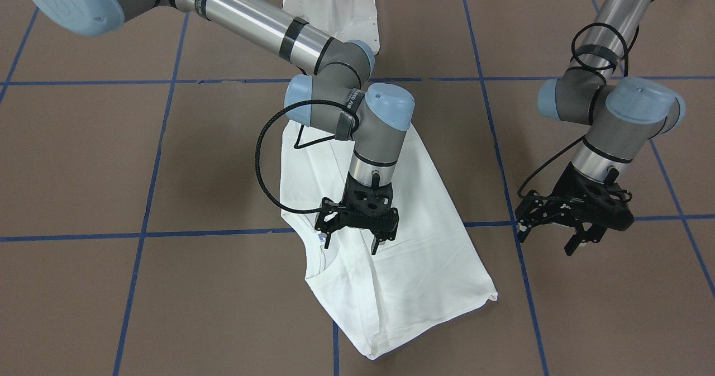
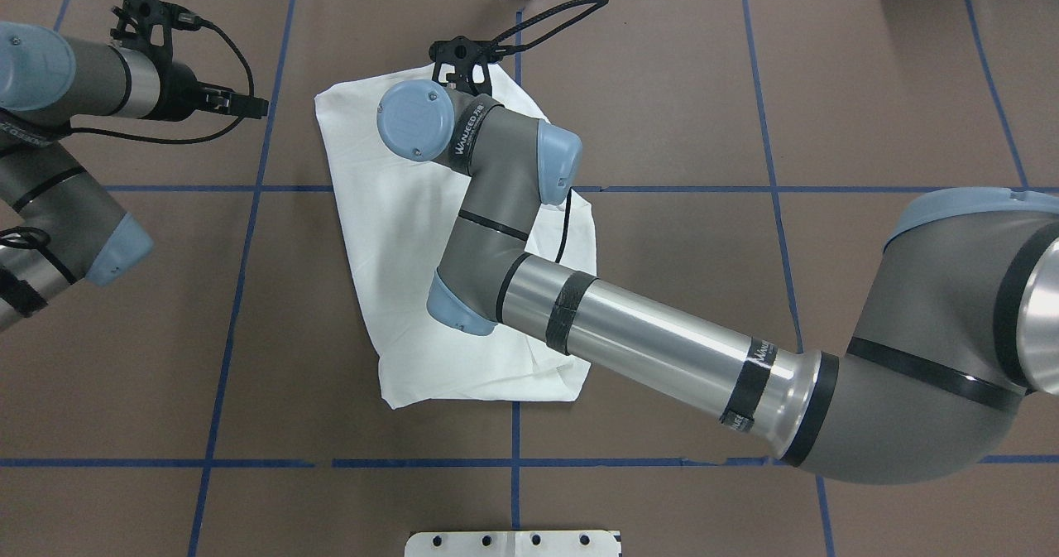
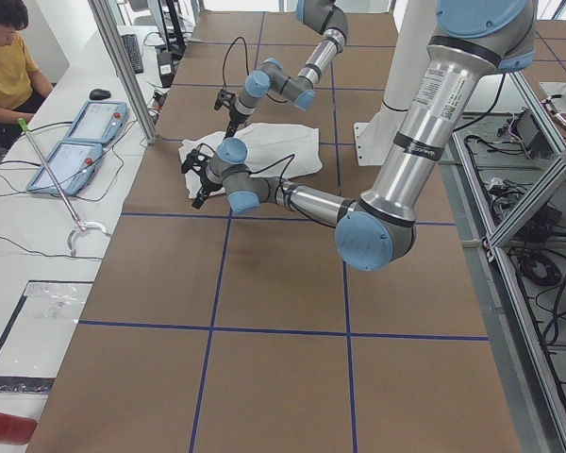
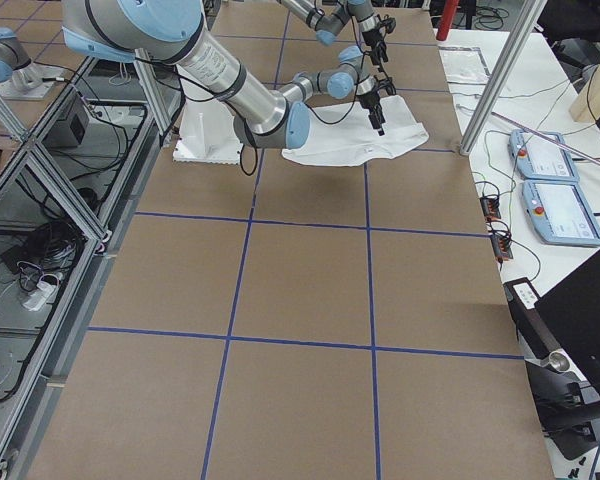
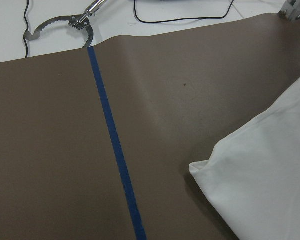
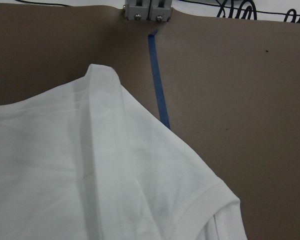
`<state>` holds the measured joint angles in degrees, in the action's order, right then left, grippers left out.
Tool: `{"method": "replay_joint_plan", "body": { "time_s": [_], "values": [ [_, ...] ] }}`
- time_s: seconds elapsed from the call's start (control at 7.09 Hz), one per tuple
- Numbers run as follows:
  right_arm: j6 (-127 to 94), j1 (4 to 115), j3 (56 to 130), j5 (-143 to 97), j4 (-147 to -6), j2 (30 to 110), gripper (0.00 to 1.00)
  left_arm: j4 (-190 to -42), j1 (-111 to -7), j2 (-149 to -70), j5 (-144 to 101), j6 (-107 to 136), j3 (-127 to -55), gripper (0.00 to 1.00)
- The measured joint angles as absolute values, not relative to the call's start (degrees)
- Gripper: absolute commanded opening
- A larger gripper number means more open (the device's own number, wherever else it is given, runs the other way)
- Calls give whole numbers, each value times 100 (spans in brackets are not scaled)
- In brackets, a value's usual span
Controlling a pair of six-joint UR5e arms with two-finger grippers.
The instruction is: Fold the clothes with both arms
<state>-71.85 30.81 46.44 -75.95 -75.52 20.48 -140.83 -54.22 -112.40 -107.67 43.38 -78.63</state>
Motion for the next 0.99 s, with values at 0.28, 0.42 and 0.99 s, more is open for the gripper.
{"method": "replay_joint_plan", "body": {
  "time_s": [0.28, 0.42, 0.99],
  "values": [
    [-7167, 3012, 4165, -7374, -7007, 1906, 100, -14080, -5429, -11220, -10767, 4341, -7885, 100],
    [-7171, 2981, 4004, -7314, -6880, 1884, 100, -14080, -5430, -11212, -10767, 4342, -7890, 100],
    [-6659, 2962, 3811, -7204, -6993, 1866, 100, -14080, -5432, -11199, -10767, 4342, -7886, 100]
  ]
}}
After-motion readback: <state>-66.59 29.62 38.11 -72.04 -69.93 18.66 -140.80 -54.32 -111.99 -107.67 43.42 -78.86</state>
